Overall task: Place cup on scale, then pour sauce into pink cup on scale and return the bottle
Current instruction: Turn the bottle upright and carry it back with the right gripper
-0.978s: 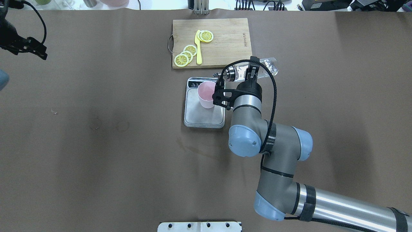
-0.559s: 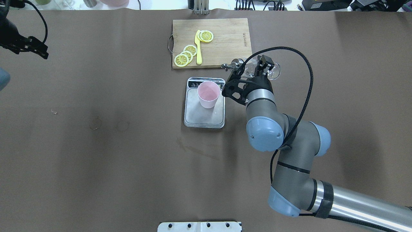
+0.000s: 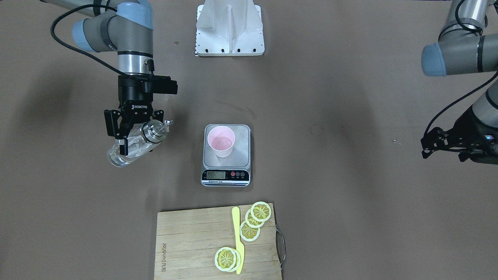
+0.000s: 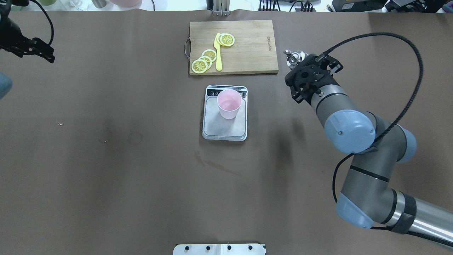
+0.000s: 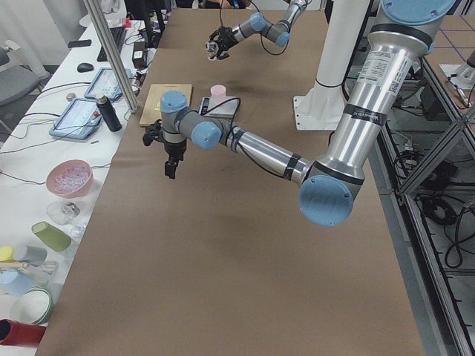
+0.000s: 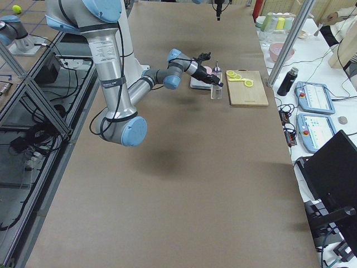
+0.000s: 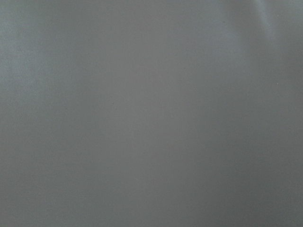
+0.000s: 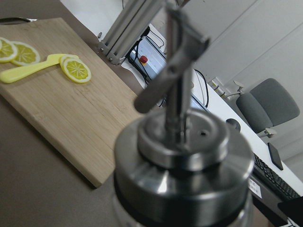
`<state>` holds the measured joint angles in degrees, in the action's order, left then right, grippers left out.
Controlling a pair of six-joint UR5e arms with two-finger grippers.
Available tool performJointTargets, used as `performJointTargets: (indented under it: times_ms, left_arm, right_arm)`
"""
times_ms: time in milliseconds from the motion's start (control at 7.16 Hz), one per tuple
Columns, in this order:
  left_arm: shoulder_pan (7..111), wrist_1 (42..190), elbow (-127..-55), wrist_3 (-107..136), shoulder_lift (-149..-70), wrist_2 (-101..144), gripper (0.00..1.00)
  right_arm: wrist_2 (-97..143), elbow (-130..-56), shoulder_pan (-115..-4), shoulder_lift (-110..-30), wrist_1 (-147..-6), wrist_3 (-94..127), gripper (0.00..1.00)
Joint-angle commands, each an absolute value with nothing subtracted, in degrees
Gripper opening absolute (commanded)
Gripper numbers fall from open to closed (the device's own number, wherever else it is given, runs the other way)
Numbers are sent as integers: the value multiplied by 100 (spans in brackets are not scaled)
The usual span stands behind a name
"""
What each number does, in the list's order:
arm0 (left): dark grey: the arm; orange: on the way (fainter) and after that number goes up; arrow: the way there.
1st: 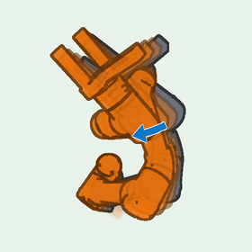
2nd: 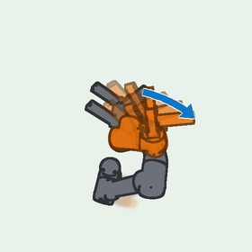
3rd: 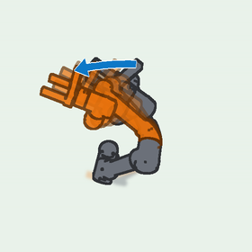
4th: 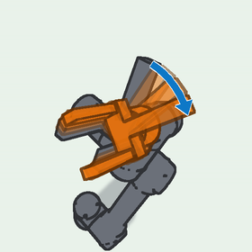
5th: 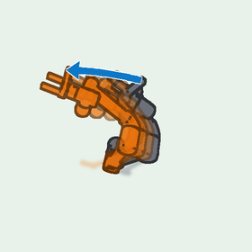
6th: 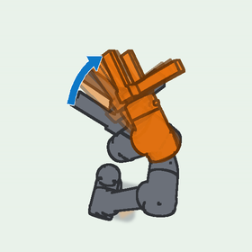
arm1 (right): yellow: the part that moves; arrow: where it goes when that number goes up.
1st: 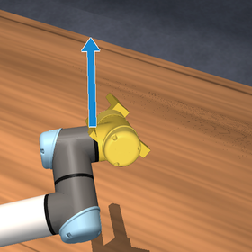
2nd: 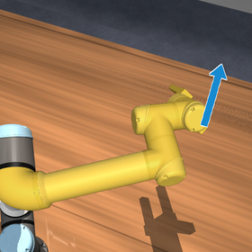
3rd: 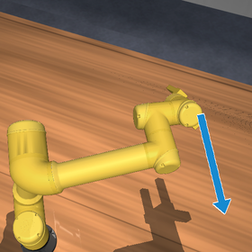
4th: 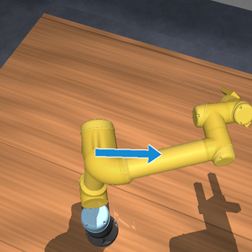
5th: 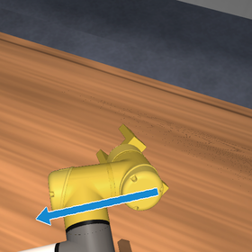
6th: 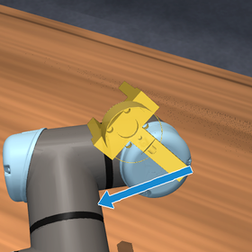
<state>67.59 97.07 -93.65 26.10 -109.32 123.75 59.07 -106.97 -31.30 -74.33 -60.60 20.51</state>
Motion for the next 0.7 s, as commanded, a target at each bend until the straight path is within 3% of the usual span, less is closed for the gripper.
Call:
performJointTargets:
  times_ms: [0,559]
  left_arm:
    - [6759,9703,-9378,2610,-10951,12375,99]
    - [6759,9703,-9352,2602,-10951,12375,99]
  right_arm:
    - [6380,-10644,-3400,-8189,-4620,3055,0]
    - [6643,-9661,-3524,-8429,-2498,4552,0]
